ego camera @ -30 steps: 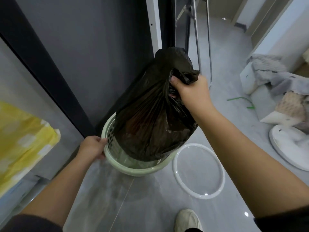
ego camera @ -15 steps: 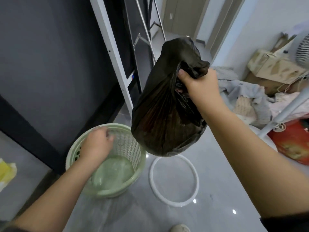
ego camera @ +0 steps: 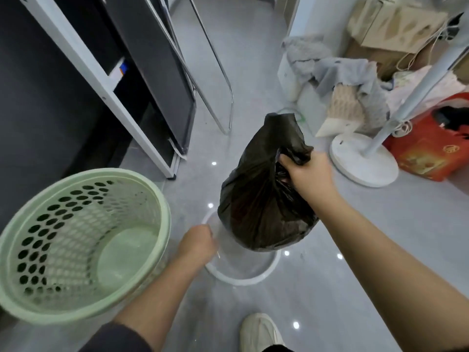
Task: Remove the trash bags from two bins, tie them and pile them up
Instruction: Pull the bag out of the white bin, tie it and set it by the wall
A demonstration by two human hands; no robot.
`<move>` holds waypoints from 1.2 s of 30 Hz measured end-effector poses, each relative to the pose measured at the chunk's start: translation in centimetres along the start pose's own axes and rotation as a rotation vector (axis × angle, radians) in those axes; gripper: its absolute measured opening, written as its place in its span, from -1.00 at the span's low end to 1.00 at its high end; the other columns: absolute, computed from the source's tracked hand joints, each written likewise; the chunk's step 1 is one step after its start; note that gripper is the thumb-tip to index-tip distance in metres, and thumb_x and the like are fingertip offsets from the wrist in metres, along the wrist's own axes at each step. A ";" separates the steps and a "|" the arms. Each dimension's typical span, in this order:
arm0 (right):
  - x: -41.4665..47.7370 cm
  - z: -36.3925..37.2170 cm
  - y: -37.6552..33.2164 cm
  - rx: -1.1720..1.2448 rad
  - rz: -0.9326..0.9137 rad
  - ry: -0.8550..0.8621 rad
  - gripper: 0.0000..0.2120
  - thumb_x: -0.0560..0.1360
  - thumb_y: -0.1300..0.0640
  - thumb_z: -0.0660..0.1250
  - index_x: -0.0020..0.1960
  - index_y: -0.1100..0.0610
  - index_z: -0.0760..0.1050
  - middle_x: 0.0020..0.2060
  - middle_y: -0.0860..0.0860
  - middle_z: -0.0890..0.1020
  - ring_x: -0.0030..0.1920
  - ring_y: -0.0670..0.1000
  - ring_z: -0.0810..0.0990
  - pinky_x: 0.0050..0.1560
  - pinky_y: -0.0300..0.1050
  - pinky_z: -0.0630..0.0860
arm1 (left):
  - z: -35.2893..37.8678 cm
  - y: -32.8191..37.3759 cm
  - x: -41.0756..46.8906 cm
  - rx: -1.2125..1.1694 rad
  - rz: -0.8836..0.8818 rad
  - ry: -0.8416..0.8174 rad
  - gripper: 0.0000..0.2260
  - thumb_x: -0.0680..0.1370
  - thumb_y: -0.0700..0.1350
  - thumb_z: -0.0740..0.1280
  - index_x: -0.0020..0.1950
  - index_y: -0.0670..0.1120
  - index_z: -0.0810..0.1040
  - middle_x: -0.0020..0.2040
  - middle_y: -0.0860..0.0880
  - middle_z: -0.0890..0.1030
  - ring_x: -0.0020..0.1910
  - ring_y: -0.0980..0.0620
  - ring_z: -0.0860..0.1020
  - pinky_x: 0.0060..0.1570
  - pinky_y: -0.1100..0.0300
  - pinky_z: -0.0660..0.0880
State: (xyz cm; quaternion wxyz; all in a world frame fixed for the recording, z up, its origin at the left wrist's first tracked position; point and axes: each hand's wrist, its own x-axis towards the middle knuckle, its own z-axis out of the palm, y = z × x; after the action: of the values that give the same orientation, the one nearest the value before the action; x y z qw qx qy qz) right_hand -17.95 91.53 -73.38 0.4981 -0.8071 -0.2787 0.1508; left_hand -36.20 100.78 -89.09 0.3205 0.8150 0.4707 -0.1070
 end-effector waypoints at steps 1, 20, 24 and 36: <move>0.1 0.2 1.5 -0.016 0.017 0.001 -0.84 0.50 0.22 0.36 -0.26 0.19 0.51 -0.43 -0.03 0.56 -0.53 -0.23 0.54 -0.48 -0.41 0.40 | 1.5 -1.0 0.8 0.014 -0.050 -0.044 -0.77 0.53 -0.07 0.25 0.09 -0.15 0.56 0.08 -0.13 0.61 0.08 -0.13 0.57 -0.03 0.15 0.44; 2.1 0.7 8.0 -0.023 0.105 0.071 -0.91 0.48 0.13 0.39 -0.15 0.15 0.59 -0.30 0.01 0.67 -0.36 -0.02 0.66 -0.23 -0.06 0.61 | 8.5 -3.1 8.1 -0.076 -0.353 0.123 -0.73 0.50 -0.11 0.30 0.13 -0.21 0.38 0.04 -0.21 0.59 -0.02 -0.21 0.57 -0.20 0.09 0.45; 2.4 -0.1 6.1 -0.087 0.054 0.091 -0.86 0.48 0.13 0.37 -0.25 0.10 0.54 -0.37 -0.02 0.63 -0.46 -0.14 0.60 -0.32 -0.21 0.55 | 3.2 0.7 7.8 0.131 -0.150 0.273 -0.75 0.56 -0.11 0.22 0.19 -0.18 0.34 -0.03 -0.18 0.59 -0.14 -0.17 0.54 -0.30 0.10 0.34; 1.7 -2.5 0.5 -0.255 -0.046 0.179 -0.80 0.49 0.16 0.32 -0.24 0.25 0.48 -0.46 -0.06 0.45 -0.27 0.07 0.47 -0.33 -0.14 0.21 | -11.0 6.8 4.1 0.567 0.268 0.569 -0.82 0.57 -0.10 0.19 0.11 -0.16 0.39 -0.07 -0.14 0.55 -0.20 -0.16 0.56 -0.36 0.12 0.26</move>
State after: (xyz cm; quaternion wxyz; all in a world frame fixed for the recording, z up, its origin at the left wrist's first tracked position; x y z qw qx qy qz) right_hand -15.18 90.57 -72.59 0.4178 -0.8674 -0.2687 0.0304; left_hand -29.71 108.11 -79.70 -0.0479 0.9220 0.3821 0.0400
